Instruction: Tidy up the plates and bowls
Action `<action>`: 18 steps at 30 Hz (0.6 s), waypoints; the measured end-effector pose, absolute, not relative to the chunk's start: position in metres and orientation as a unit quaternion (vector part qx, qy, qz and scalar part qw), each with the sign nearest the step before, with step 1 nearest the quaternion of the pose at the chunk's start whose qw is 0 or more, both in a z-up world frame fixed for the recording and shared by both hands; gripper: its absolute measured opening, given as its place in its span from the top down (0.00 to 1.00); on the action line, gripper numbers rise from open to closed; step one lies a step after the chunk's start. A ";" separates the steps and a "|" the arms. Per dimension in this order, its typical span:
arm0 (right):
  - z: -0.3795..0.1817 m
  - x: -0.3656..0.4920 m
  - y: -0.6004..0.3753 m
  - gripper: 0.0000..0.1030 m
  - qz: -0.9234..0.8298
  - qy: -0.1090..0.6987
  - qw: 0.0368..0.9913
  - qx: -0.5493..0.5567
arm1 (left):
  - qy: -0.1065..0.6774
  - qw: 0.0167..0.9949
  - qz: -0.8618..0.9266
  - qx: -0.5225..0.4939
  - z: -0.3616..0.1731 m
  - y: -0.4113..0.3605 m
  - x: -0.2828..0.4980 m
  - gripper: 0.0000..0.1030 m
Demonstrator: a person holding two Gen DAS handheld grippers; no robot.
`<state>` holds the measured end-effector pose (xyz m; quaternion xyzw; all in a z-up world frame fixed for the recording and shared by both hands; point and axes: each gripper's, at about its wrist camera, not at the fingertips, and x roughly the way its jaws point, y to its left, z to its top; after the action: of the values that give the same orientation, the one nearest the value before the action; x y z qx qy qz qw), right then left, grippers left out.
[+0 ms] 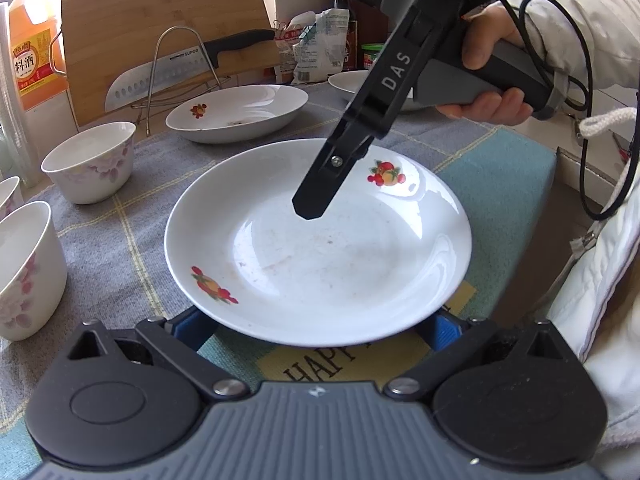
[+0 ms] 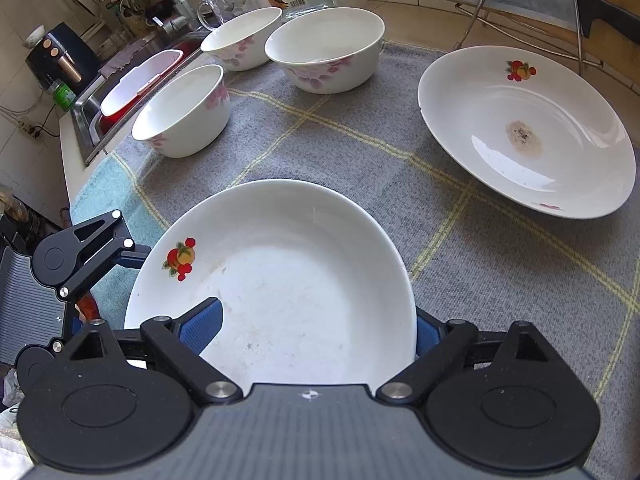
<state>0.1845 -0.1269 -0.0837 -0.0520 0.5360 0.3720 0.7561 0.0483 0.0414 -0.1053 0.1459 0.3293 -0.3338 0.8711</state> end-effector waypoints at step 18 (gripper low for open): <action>-0.067 0.179 -0.143 0.06 0.364 0.529 0.765 -0.042 | 0.328 0.863 -0.351 0.156 -0.091 0.032 0.056 0.01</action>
<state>0.1793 -0.1427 -0.0670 -0.0422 0.5293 0.3639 0.7653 0.0565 0.0319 -0.0910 0.1555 0.3282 -0.3510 0.8631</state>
